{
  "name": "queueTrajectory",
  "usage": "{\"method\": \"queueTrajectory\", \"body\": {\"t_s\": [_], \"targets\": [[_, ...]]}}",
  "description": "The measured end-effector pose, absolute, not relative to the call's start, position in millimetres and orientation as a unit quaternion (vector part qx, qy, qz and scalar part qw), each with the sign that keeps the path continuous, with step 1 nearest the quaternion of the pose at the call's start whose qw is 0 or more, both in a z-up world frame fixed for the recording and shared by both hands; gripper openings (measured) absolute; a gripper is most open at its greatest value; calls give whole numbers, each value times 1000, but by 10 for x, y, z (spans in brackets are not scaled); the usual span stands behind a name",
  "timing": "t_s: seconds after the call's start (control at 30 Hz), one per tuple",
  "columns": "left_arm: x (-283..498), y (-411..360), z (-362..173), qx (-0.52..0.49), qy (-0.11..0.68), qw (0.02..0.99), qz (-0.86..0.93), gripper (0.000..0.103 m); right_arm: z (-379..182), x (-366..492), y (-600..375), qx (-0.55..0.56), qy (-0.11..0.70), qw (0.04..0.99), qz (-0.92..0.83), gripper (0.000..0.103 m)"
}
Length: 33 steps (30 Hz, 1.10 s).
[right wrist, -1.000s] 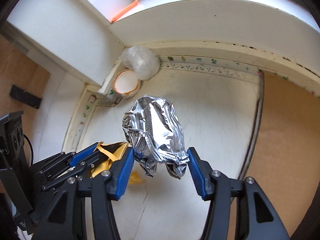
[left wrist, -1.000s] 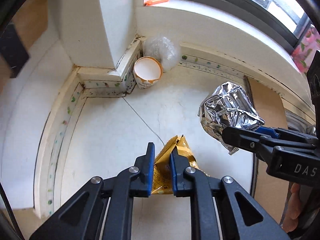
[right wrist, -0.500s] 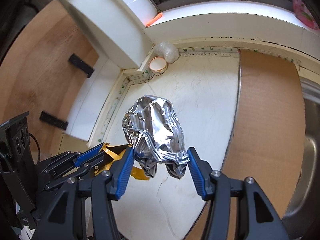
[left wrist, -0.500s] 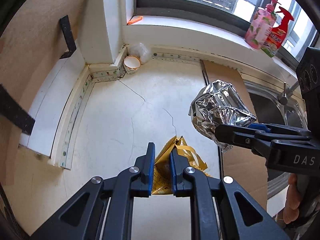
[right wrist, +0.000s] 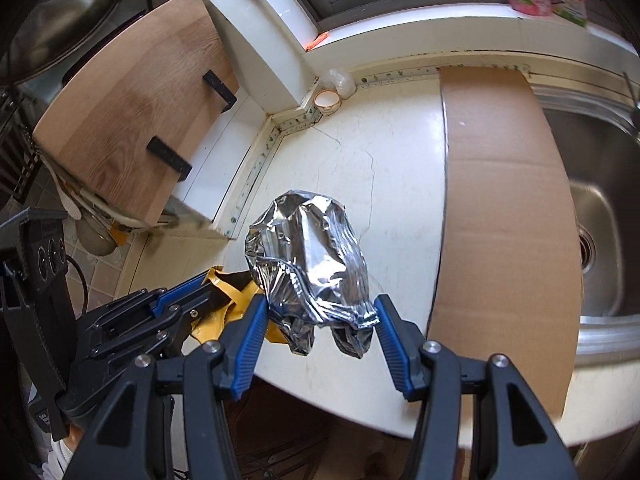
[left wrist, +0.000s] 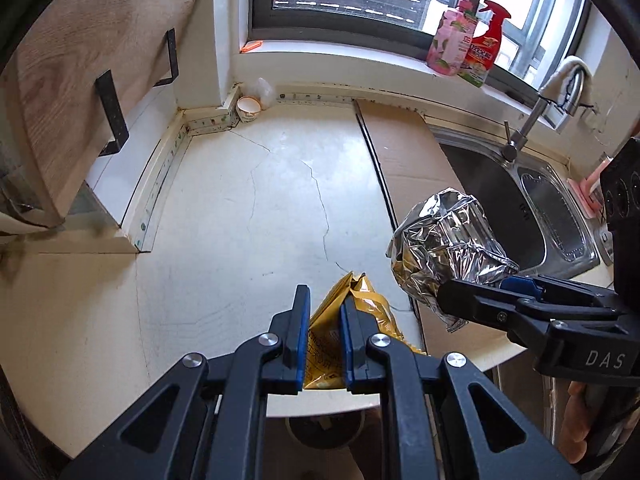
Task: Collect trash
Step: 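Carry the cracker packet and foil ball down over the floor trash bin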
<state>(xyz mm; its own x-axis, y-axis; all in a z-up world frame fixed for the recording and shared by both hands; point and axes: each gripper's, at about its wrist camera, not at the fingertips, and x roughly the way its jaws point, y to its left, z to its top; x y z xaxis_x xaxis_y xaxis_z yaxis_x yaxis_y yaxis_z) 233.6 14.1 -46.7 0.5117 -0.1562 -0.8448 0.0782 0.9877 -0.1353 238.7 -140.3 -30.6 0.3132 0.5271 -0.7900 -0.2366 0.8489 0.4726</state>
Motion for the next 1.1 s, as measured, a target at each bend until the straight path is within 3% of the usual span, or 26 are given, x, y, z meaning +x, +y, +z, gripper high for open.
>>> {"method": "queueTrajectory", "body": {"t_s": [0.27, 0.57, 1.1], "targets": [[1553, 139, -541, -35, 483, 870, -92, 11, -403, 1554, -1427, 149, 533, 809, 199, 54], [951, 63, -970, -35, 518, 847, -117, 11, -707, 834, -1485, 160, 565, 793, 165, 54], [626, -148, -2239, -27, 607, 787, -108, 11, -1961, 315, -1583, 170, 667, 714, 128, 54]]}}
